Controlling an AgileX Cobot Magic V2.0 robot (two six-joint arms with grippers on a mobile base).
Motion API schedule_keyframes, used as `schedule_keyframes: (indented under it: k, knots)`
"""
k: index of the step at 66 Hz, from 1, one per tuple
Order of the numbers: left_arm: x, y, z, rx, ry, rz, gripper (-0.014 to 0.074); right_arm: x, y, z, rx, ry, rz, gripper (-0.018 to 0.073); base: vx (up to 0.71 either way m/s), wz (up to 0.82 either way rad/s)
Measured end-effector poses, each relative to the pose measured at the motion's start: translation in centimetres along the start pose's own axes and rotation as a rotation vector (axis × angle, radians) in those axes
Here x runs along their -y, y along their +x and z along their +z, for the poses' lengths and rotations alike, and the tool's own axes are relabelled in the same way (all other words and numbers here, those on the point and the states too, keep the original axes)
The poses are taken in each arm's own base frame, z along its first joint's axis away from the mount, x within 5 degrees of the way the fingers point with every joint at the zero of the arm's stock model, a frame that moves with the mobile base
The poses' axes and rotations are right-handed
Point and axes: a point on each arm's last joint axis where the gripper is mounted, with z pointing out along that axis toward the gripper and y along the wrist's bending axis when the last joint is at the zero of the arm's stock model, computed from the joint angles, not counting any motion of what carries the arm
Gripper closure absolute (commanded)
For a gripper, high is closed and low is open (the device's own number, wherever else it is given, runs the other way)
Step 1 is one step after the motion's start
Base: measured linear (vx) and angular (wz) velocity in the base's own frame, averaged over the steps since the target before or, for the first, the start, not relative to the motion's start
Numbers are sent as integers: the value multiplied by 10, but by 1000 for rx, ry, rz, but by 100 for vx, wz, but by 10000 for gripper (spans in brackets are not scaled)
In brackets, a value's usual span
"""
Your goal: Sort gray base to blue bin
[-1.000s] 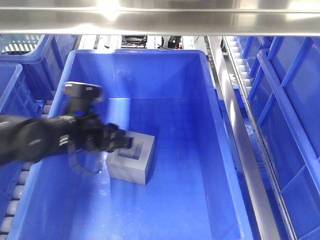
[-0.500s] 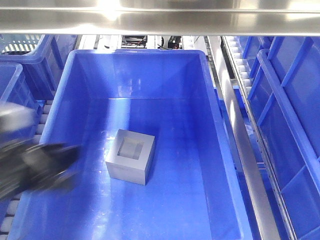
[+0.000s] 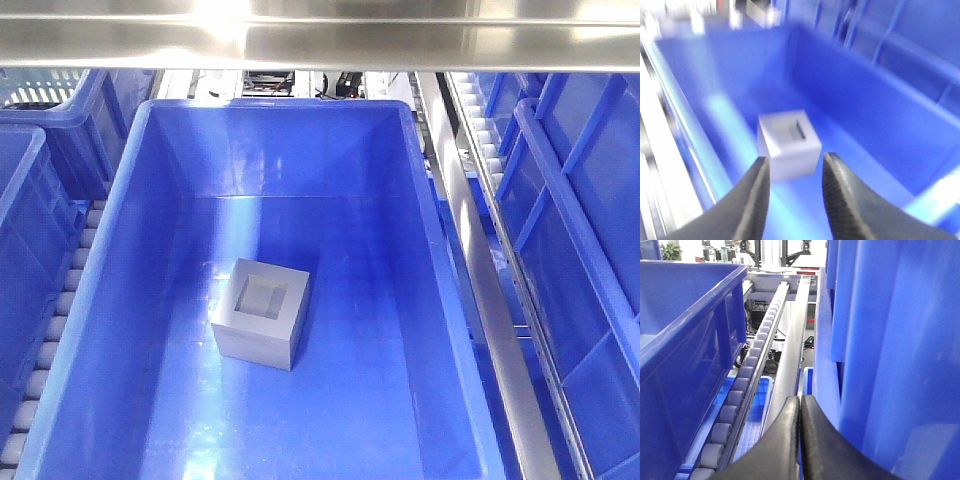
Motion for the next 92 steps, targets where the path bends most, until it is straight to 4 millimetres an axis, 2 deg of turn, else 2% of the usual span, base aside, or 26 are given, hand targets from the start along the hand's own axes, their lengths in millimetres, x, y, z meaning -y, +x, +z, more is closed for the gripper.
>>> schedule_keyframes:
  k: [92]
  knots:
    - [0, 0, 0, 0, 0, 0, 567, 0, 0, 0, 0, 0, 0, 568, 0, 0]
